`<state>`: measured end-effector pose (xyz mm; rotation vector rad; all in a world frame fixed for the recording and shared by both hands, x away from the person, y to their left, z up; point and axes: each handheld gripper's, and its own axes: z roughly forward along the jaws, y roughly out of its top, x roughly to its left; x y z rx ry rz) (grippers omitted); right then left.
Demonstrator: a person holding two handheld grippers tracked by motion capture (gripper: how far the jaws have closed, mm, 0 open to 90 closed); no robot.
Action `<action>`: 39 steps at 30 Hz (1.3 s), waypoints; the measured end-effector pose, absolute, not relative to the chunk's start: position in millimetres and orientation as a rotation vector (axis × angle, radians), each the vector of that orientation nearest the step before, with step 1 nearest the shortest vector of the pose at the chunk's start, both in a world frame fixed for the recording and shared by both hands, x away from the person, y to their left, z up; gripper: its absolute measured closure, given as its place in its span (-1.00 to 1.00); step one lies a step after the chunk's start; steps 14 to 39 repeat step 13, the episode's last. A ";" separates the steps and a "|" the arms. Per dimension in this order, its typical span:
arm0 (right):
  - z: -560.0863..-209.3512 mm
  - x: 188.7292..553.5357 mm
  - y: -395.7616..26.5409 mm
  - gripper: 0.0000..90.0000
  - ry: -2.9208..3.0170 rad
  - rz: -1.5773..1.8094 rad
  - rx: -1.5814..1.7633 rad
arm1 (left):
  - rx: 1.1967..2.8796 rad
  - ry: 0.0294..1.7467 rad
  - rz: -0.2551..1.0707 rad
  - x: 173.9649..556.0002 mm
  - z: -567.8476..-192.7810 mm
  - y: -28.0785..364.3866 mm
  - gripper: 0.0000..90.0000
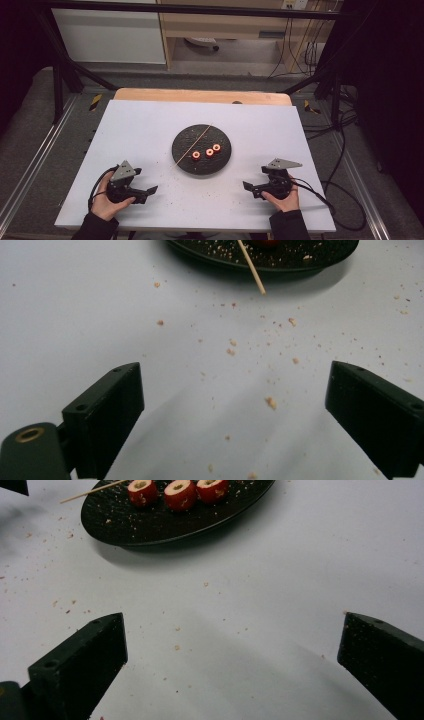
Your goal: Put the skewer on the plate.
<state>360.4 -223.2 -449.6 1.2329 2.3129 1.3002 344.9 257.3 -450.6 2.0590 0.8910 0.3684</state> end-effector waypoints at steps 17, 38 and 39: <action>-452.3 358.1 -226.1 -0.99 2.325 1.285 1.221 | 2.055 0.909 0.372 344.7 -454.3 263.6 -0.81; -452.3 358.1 -226.1 -0.99 2.325 1.285 1.221 | 2.055 0.909 0.372 344.7 -454.3 263.6 -0.81; -452.3 358.1 -226.1 -0.99 2.325 1.285 1.221 | 2.055 0.909 0.372 344.7 -454.3 263.6 -0.81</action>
